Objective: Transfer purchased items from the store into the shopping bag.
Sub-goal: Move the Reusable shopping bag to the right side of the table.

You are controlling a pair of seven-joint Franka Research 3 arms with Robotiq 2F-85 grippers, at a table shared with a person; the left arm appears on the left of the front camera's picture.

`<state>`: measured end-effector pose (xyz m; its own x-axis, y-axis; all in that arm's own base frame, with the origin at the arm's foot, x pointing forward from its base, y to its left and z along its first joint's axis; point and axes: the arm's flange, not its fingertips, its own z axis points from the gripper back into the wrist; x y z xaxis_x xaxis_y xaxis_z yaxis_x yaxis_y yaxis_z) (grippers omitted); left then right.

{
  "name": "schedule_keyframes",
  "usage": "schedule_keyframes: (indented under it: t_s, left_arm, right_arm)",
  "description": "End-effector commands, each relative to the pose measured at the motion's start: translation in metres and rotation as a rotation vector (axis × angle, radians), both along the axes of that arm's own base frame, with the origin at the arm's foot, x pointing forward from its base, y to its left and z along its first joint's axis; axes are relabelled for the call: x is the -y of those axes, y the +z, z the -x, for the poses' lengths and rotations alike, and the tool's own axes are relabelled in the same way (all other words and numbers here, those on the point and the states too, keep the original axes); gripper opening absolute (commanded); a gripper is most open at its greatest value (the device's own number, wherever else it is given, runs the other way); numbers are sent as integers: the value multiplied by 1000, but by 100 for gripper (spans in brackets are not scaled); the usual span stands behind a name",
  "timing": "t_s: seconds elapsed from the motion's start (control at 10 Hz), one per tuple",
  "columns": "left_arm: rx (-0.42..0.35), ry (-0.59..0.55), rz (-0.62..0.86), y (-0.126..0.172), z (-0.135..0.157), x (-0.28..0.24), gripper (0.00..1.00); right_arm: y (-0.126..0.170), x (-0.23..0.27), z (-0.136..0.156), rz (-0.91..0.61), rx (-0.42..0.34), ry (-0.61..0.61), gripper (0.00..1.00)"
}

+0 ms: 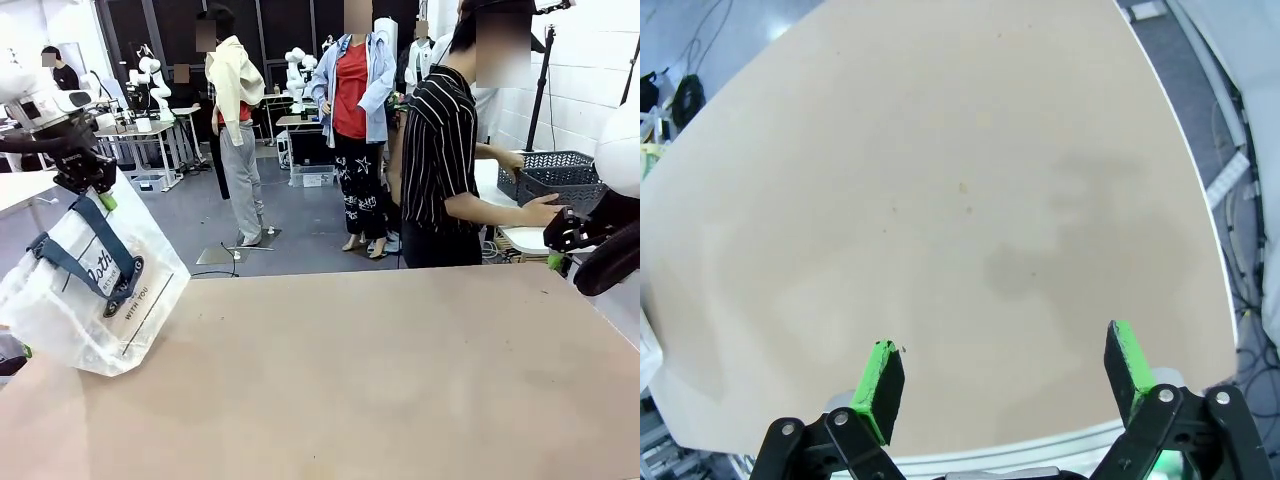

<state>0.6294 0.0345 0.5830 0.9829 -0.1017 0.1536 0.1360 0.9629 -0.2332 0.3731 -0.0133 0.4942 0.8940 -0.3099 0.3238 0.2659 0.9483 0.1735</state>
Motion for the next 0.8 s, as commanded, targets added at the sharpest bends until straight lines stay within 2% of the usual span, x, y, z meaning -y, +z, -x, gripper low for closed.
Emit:
schedule_keyframes:
  t_s: [0.0, 0.1, 0.3, 0.7]
  left_arm:
    - [0, 13, 0, 1, 1, -3, 0]
    - [31, 75, -121, -1, 4, 2, 0]
    - [42, 238, -155, 18, -1, -34, 0]
    - [-61, 279, -190, 26, -25, -81, 0]
  right_arm:
    - [2, 2, -2, 20, -13, 10, 100]
    - [2, 2, -2, 20, -13, 10, 100]
    - [2, 2, -2, 20, -13, 10, 100]
    - [2, 2, -2, 20, -13, 10, 100]
